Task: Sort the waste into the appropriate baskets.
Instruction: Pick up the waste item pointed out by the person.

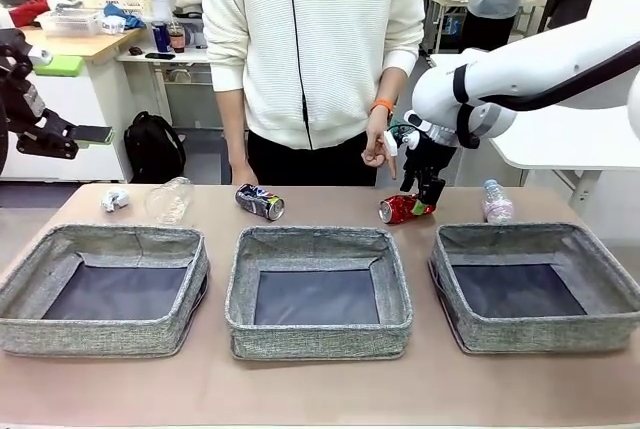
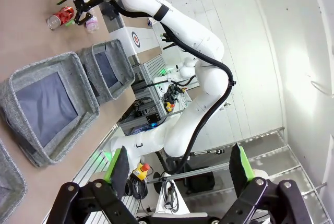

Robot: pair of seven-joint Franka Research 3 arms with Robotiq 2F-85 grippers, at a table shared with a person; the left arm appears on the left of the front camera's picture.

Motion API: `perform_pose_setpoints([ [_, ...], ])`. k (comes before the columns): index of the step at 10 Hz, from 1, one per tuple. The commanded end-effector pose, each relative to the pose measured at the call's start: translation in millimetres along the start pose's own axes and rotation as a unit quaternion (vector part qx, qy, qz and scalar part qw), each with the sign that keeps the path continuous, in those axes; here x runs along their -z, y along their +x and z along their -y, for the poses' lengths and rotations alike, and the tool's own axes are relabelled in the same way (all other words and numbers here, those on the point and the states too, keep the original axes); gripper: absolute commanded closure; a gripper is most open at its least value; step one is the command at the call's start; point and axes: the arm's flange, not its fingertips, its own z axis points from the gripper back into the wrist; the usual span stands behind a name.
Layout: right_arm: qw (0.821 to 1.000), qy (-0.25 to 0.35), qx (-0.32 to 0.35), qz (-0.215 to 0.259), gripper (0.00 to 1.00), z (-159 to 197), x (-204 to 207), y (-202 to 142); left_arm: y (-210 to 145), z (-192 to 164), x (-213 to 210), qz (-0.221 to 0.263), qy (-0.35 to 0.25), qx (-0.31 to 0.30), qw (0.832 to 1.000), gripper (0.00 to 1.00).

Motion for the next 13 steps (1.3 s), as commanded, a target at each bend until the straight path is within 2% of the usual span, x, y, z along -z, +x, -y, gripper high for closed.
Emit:
perform_pose_setpoints([
  [1,1.0,0.023,-0.002,-0.003,0.0,7.7,-5.0,-3.7,-0.7,0.2,0.9,0.002,-0.011,0.012,1.0,0.0],
  [7,0.999,0.036,0.01,-0.036,0.0,1.2,-1.8,-3.5,-0.7,0.2,0.9,0.002,-0.011,0.012,1.0,0.0],
  [8,0.998,0.042,-0.006,-0.042,0.0,0.5,3.1,-1.5,-0.7,0.2,0.9,0.002,-0.011,0.012,1.0,0.0],
  [9,0.998,0.039,0.001,-0.043,0.6,1.3,3.6,-0.2,-0.7,0.2,0.9,0.002,-0.011,0.012,1.0,0.0],
  [10,0.999,0.035,0.006,-0.039,0.6,2.0,1.0,-0.5,-0.7,0.2,0.9,0.002,-0.011,0.012,1.0,0.0],
  [11,0.999,0.027,0.004,-0.037,1.0,2.7,0.3,-0.5,-0.7,0.2,0.9,0.002,-0.011,0.012,1.0,0.0],
  [12,0.999,0.03,0.003,-0.038,0.65,2.0,1.1,-0.8,-0.7,0.2,0.9,0.002,-0.011,0.012,1.0,0.0],
  [13,0.999,0.026,0.002,-0.044,1.0,1.5,1.9,-2.4,-0.7,0.2,0.9,0.002,-0.011,0.012,1.0,0.0],
])
